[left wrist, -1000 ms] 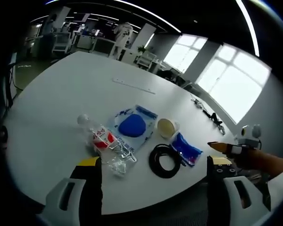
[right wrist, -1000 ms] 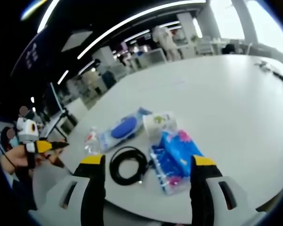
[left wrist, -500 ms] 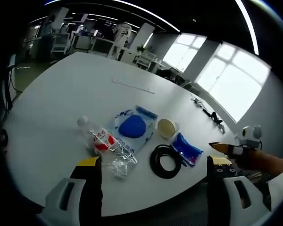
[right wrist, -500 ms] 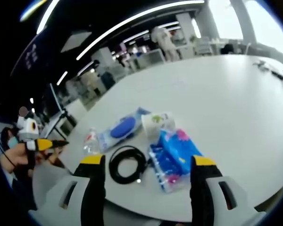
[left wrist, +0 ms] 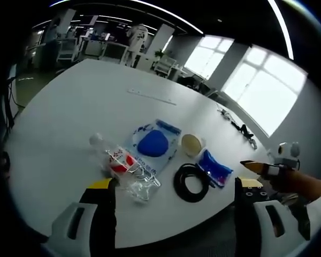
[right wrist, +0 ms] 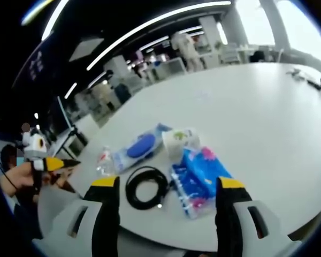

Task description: Arrange the tabletop items into an orderly group along one side of the table until the central work area is clear of visible clutter.

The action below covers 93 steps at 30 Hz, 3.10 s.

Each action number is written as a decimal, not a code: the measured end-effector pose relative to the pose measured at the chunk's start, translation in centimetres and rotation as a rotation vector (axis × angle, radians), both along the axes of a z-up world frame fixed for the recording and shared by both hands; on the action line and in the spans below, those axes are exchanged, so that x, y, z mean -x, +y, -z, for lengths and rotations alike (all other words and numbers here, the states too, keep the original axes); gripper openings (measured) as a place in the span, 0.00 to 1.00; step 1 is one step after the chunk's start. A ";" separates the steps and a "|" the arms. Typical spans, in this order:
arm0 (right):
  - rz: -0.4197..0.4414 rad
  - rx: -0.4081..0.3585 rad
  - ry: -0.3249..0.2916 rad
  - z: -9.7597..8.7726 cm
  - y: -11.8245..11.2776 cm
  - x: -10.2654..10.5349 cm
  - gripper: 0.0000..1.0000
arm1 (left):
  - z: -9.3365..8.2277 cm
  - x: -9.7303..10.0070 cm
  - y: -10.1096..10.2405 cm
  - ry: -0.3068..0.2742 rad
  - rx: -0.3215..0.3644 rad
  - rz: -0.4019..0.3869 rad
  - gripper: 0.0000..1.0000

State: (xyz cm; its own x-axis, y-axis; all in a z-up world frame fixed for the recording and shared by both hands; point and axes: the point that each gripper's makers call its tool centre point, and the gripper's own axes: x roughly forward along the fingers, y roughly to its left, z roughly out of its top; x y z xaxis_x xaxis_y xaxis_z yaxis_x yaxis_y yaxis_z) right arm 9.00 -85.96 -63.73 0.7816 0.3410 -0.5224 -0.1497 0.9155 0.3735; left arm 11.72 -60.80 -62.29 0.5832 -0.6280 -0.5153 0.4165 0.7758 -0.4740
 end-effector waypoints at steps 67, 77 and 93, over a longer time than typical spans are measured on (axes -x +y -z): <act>-0.255 0.014 -0.038 -1.0 8.8 -4.7 0.69 | 3.2 -3.6 2.8 0.060 -0.053 -0.008 0.92; -0.291 0.016 -0.030 -0.7 9.9 -4.7 0.69 | 3.6 -4.3 2.9 0.068 -0.051 -0.016 0.92; -0.369 0.001 -0.021 -0.3 13.2 -4.8 0.69 | 4.4 -5.3 2.8 0.089 -0.036 -0.022 0.92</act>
State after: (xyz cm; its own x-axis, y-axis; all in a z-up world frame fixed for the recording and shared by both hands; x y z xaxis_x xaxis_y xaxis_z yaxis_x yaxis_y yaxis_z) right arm 13.83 -72.74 -63.43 0.6165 0.6017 -0.5078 -0.4778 0.7986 0.3660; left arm 17.05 -58.03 -66.67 0.5478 -0.5955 -0.5876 0.3566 0.8016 -0.4799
